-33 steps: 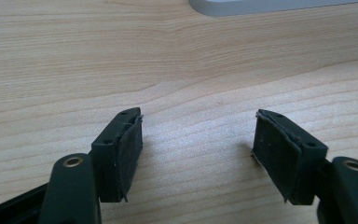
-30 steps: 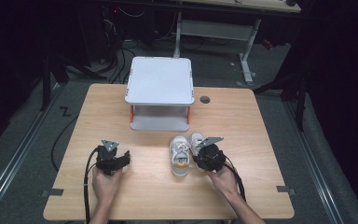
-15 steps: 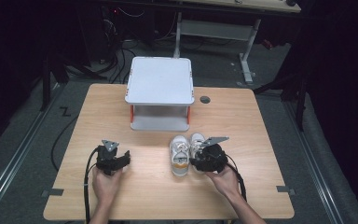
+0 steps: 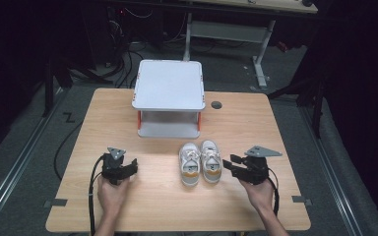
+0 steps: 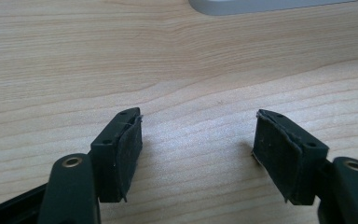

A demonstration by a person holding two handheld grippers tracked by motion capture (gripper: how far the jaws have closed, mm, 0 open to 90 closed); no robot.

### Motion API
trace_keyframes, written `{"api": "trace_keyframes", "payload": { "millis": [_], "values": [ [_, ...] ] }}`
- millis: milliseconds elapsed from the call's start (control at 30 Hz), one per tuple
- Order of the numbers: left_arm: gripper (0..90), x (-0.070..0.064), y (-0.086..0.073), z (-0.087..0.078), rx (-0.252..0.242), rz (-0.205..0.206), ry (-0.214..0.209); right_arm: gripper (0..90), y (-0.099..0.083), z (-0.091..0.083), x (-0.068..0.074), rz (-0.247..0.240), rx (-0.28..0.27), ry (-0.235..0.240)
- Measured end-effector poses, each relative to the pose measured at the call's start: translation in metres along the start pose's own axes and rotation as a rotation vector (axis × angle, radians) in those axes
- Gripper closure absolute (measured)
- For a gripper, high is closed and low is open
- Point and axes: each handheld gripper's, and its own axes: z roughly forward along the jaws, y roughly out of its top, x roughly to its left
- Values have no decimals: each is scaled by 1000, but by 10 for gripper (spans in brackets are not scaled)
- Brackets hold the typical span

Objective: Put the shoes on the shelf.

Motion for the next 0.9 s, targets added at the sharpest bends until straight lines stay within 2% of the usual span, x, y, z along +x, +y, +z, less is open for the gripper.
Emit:
{"api": "trace_keyframes", "payload": {
  "millis": [67,133,167,233,267,300,333,400,433,467,500,600,733,767,800,900],
  "values": [
    [325,0,0,0,0,1,0,562,-8,-4,-17,52,-5,-25],
    [325,0,0,0,3,4,0,562,-15,-3,-30,74,7,-64],
    [325,0,0,0,3,4,0,562,-15,-3,-30,74,7,-64],
    [325,0,0,0,3,3,1,556,-25,0,-45,101,25,-114],
    [325,0,0,0,1,1,0,550,-32,3,-56,115,39,-164],
    [325,0,0,0,1,1,0,550,-32,3,-56,115,39,-164],
    [326,0,0,0,1,1,-1,538,-39,6,-63,120,49,-212],
    [328,0,0,0,1,0,-2,532,-44,8,-69,130,60,-249],
    [328,0,0,0,1,0,-2,532,-44,8,-69,130,60,-249],
    [328,0,0,0,3,-4,-3,523,-47,12,-73,127,85,-285],
    [327,0,0,0,3,-4,-3,523,-47,12,-73,127,85,-285],
    [309,0,0,0,3,-6,-8,509,-48,17,-75,116,96,-325],
    [308,-1,0,-1,11,-6,-1,482,-50,23,-77,112,120,-343],
    [310,-1,0,-1,11,-6,-1,482,-50,23,-77,112,120,-343],
    [311,-2,1,-2,18,-2,4,475,-53,25,-76,94,113,-366],
    [311,-3,1,-2,21,-2,4,467,-55,25,-77,86,96,-368]
  ]
}}
